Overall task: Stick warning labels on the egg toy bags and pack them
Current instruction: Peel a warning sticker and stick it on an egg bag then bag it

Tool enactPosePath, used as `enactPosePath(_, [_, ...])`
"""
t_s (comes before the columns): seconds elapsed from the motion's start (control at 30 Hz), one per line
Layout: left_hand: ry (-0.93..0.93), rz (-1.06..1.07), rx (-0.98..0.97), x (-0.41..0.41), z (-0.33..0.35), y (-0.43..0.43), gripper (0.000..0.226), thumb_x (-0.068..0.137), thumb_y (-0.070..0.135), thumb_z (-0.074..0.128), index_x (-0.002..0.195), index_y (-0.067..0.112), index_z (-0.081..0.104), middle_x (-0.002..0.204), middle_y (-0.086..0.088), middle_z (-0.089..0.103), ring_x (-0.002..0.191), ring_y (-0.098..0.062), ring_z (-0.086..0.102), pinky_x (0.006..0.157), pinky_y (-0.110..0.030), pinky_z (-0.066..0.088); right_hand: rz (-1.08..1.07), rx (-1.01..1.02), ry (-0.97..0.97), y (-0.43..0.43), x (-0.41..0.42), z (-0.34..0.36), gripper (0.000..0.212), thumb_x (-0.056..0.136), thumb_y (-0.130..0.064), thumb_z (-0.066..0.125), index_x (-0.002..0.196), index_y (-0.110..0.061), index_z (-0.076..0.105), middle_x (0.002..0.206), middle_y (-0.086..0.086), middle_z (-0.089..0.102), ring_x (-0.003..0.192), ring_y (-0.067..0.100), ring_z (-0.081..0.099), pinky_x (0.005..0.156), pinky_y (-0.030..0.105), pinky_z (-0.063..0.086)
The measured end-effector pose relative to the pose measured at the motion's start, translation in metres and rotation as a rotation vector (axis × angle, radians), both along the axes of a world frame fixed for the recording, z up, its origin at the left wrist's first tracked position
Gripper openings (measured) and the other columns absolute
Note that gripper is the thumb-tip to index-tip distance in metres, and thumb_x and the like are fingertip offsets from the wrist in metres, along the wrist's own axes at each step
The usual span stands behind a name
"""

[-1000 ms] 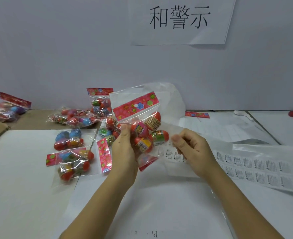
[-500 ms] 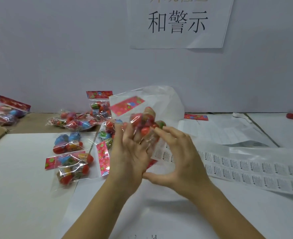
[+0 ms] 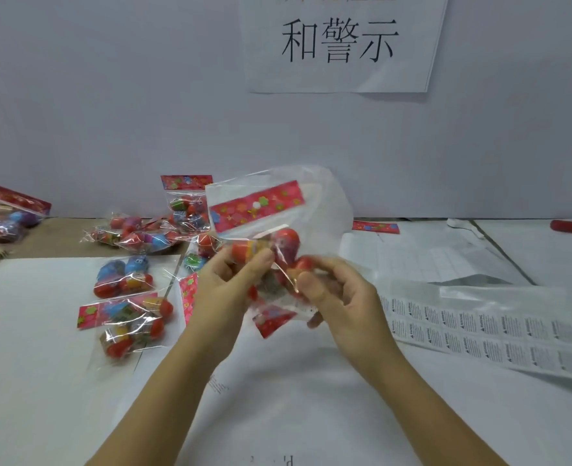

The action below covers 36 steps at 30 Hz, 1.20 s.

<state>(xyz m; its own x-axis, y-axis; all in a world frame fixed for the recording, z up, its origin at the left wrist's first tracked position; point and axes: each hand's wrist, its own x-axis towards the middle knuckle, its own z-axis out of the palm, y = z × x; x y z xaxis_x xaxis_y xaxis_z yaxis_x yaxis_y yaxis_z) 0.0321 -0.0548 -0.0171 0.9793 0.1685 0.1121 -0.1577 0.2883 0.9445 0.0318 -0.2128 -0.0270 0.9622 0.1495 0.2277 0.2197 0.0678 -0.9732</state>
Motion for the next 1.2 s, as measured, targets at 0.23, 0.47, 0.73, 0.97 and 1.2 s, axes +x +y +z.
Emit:
enactPosePath(0.23, [0.202, 0.21, 0.124, 0.016, -0.003, 0.068, 0.019, 0.087, 0.025, 0.069, 0.102, 0.016, 0.062, 0.1, -0.01, 0.075, 0.093, -0.028, 0.072, 0.078, -0.041, 0.058, -0.266, -0.629, -0.165, -0.03, 0.037, -0.011, 0.047, 0.088, -0.032, 0.066, 0.132, -0.034, 0.048, 0.128, -0.017, 0.047, 0.124, 0.008, 0.04, 0.1, 0.021, 0.029])
enactPosePath(0.47, [0.299, 0.158, 0.438, 0.014, -0.014, 0.055, 0.064, 0.077, 0.033, 0.076, 0.133, 0.034, 0.047, 0.103, 0.006, 0.069, 0.079, -0.009, 0.072, 0.055, -0.02, 0.057, -0.264, -0.552, -0.239, -0.026, 0.048, -0.011, 0.017, 0.089, -0.029, 0.066, 0.102, -0.039, 0.068, 0.085, -0.03, 0.058, 0.093, -0.013, 0.053, 0.102, 0.046, 0.039])
enactPosePath(0.73, [-0.176, 0.649, 0.951, 0.008, -0.027, 0.032, 0.036, 0.091, 0.022, 0.066, 0.125, 0.011, 0.06, 0.12, -0.009, 0.063, 0.107, -0.023, 0.058, 0.09, -0.05, 0.054, -0.228, -0.305, -0.2, -0.039, 0.047, 0.012, 0.006, 0.093, -0.039, 0.058, 0.091, -0.043, 0.062, 0.091, -0.028, 0.065, 0.088, -0.007, 0.063, 0.067, 0.015, 0.052])
enactPosePath(0.97, [-0.086, 0.09, 0.277, -0.014, -0.016, -0.028, 0.053, 0.078, 0.057, 0.047, 0.068, 0.015, 0.077, 0.074, -0.007, 0.074, 0.06, -0.019, 0.068, 0.056, -0.026, 0.053, -0.373, -0.216, -0.312, -0.03, 0.042, 0.005, 0.006, 0.09, -0.05, 0.056, 0.092, -0.045, 0.058, 0.085, -0.02, 0.066, 0.083, -0.002, 0.064, 0.061, 0.013, 0.05])
enactPosePath(1.2, [0.067, 0.079, -0.082, -0.006, -0.016, -0.024, 0.027, 0.068, 0.039, 0.07, 0.088, 0.024, 0.081, 0.101, -0.008, 0.076, 0.098, -0.024, 0.072, 0.073, -0.03, 0.06, -0.346, -0.358, -0.37, -0.024, 0.037, -0.017, 0.027, 0.087, -0.055, 0.053, 0.113, -0.051, 0.046, 0.094, -0.015, 0.059, 0.088, 0.002, 0.059, 0.072, 0.028, 0.054])
